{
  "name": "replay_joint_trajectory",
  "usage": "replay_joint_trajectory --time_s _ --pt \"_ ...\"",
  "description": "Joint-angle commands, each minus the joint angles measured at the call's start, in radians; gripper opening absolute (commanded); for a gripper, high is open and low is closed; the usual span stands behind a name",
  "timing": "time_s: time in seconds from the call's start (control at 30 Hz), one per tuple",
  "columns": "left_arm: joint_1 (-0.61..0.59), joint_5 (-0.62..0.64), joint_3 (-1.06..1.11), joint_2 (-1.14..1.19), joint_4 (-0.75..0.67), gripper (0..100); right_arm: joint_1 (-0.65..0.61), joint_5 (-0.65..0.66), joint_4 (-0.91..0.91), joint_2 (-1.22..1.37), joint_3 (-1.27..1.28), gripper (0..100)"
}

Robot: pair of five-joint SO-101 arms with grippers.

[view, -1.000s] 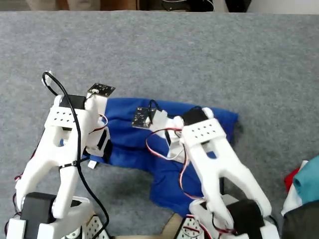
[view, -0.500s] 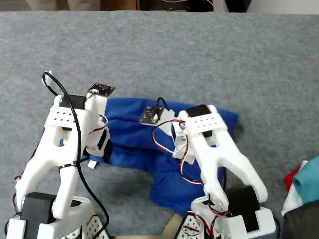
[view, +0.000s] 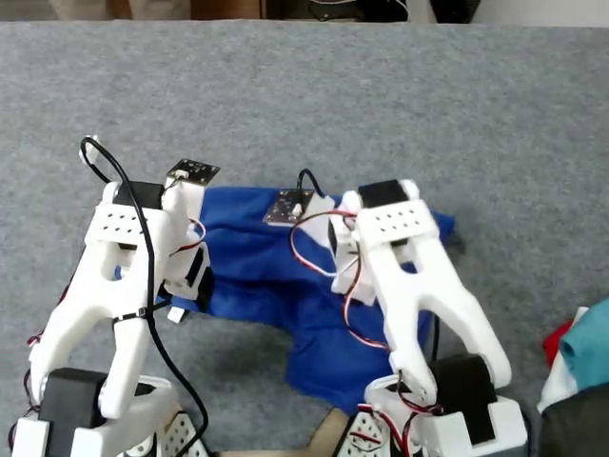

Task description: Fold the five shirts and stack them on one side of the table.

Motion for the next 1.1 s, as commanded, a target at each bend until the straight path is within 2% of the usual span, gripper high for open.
replay_joint_trajectory --time_s 0.0,0.33,0.5,0.8,1.07 --pt "0.009 0.003 0.002 -0.035 0.003 20 -0.056 0.032 0.100 -0.012 -0.071 0.9" --pt "0.009 0.003 0.002 -0.035 0.003 20 -0.282 0.040 0.172 -0.298 0.142 0.9" --pt "0.009 0.003 -0.005 -0.035 0.003 20 -0.282 0.049 0.166 -0.315 0.160 0.9" --pt "0.009 0.002 -0.003 -0.031 0.003 20 -0.285 0.227 0.219 -0.298 0.177 1.0" --pt "0.008 0.006 -0.008 -0.030 0.003 20 -0.450 0.249 0.222 -0.306 0.193 1.2"
